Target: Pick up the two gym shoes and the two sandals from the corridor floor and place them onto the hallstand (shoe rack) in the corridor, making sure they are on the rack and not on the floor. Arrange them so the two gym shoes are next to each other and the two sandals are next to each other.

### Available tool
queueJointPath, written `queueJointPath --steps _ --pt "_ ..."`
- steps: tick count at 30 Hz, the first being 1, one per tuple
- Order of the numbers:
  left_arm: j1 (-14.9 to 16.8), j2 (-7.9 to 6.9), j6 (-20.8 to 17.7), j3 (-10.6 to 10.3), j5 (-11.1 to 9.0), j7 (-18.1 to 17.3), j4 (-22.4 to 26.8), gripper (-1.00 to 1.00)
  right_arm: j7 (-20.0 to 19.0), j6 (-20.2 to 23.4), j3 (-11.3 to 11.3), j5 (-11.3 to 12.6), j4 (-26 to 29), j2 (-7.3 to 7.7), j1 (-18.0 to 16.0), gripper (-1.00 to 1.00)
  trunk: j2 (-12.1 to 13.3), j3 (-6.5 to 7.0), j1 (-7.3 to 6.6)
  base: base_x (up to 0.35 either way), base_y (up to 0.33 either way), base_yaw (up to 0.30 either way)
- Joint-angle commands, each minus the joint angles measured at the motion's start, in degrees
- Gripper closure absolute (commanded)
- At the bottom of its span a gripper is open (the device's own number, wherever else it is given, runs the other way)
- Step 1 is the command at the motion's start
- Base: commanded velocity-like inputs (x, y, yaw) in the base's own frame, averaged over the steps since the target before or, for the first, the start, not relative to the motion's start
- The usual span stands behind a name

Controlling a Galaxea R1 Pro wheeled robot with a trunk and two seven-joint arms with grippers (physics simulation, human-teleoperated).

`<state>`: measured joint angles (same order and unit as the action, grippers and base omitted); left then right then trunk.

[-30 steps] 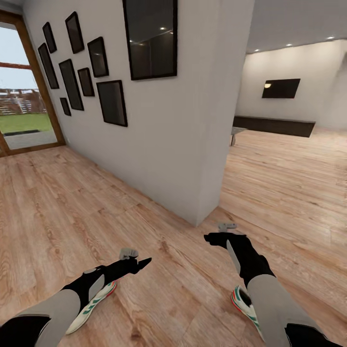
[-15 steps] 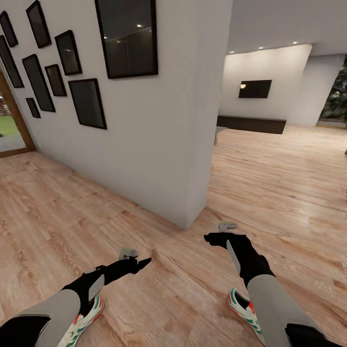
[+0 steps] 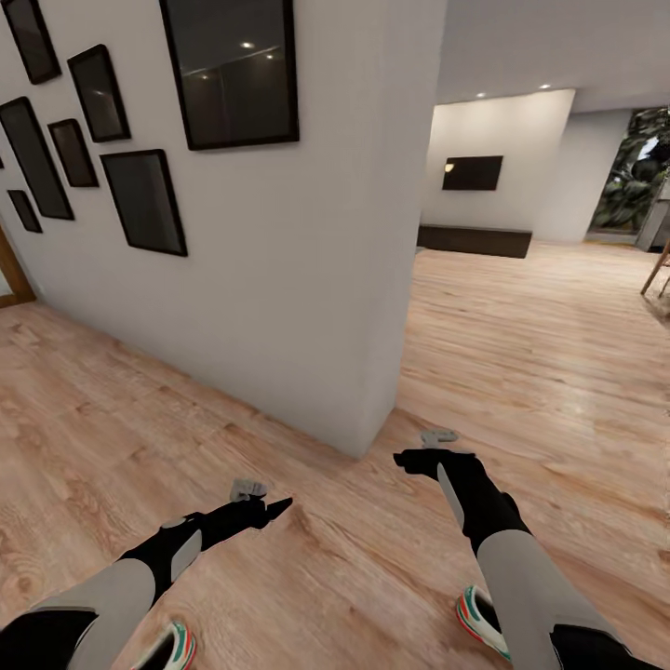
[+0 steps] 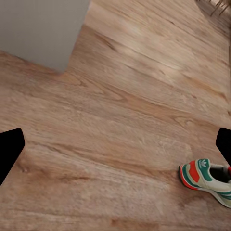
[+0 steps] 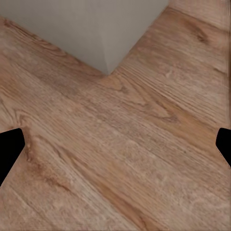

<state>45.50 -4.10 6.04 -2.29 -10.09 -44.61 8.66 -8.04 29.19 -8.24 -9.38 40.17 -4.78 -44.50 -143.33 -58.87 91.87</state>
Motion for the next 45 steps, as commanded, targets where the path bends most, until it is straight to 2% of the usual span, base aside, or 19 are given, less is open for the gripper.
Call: queueJointPath --steps 1,45 --pt "0.0 -0.03 0.3 -0.3 -0.3 -0.1 0.0 -1.0 -0.5 0.3 -0.4 -0.6 0.1 -0.11 0.0 -1.0 0.0 -0.02 0.01 0.163 0.067 -0.233" --pt "0.0 -0.03 0.3 -0.3 -0.3 -0.1 0.0 -1.0 -0.5 0.3 -0.5 -0.6 0.1 -0.06 0.0 -1.0 0.0 1.62 0.01 0.012 0.004 -0.243"
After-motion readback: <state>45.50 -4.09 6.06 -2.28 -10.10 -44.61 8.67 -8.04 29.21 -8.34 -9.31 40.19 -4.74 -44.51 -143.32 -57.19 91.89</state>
